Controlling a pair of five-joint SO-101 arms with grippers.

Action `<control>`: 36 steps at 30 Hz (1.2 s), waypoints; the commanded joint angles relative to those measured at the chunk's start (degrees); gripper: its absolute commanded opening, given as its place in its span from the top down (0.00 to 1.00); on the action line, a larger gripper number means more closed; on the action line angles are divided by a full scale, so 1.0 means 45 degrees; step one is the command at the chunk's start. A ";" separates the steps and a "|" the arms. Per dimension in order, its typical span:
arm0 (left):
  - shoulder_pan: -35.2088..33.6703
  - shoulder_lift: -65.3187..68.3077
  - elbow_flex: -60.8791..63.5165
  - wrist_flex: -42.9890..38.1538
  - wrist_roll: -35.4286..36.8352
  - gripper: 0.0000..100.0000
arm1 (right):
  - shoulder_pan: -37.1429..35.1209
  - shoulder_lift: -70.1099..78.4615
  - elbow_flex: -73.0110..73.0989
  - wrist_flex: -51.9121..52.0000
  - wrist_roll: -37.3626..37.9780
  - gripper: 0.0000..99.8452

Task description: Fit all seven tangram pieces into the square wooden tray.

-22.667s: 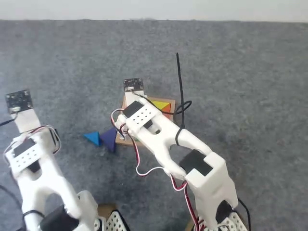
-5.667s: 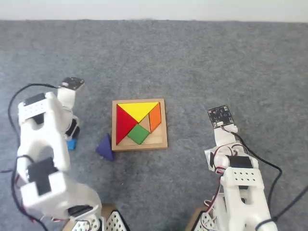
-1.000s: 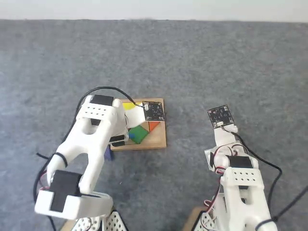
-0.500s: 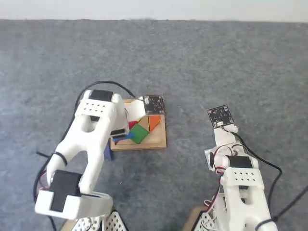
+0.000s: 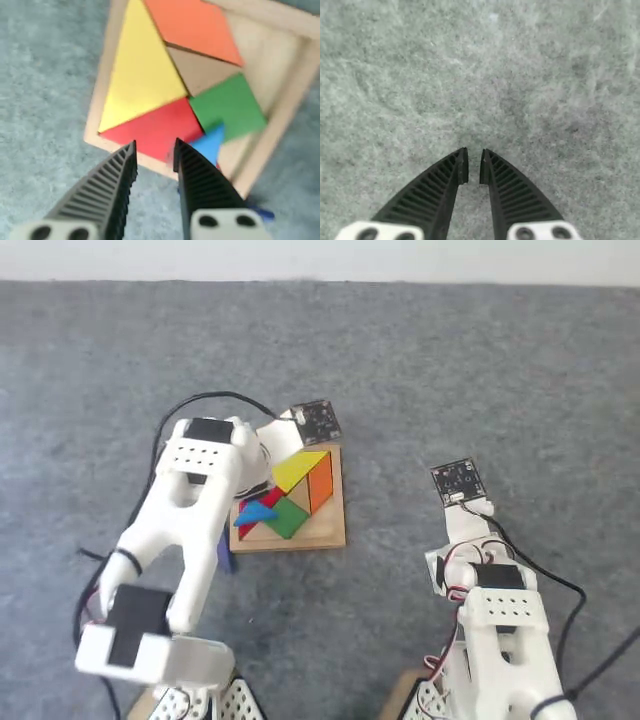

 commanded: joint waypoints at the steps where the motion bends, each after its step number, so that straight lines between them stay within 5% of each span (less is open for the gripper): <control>1: -0.0293 0.1153 -0.0576 -0.0840 0.0469 0.88 | 0.0127 -0.0205 -0.0039 -0.0205 0.0137 0.94; 14: -0.0742 0.0176 -0.0635 0.1504 -0.0567 0.88 | 0.0107 -0.0205 -0.0039 -0.0225 0.0137 0.94; 36: 0.0371 -0.0098 0.0537 0.0176 -0.0117 0.88 | 0.0107 -0.0205 -0.0039 -0.0225 0.0137 0.94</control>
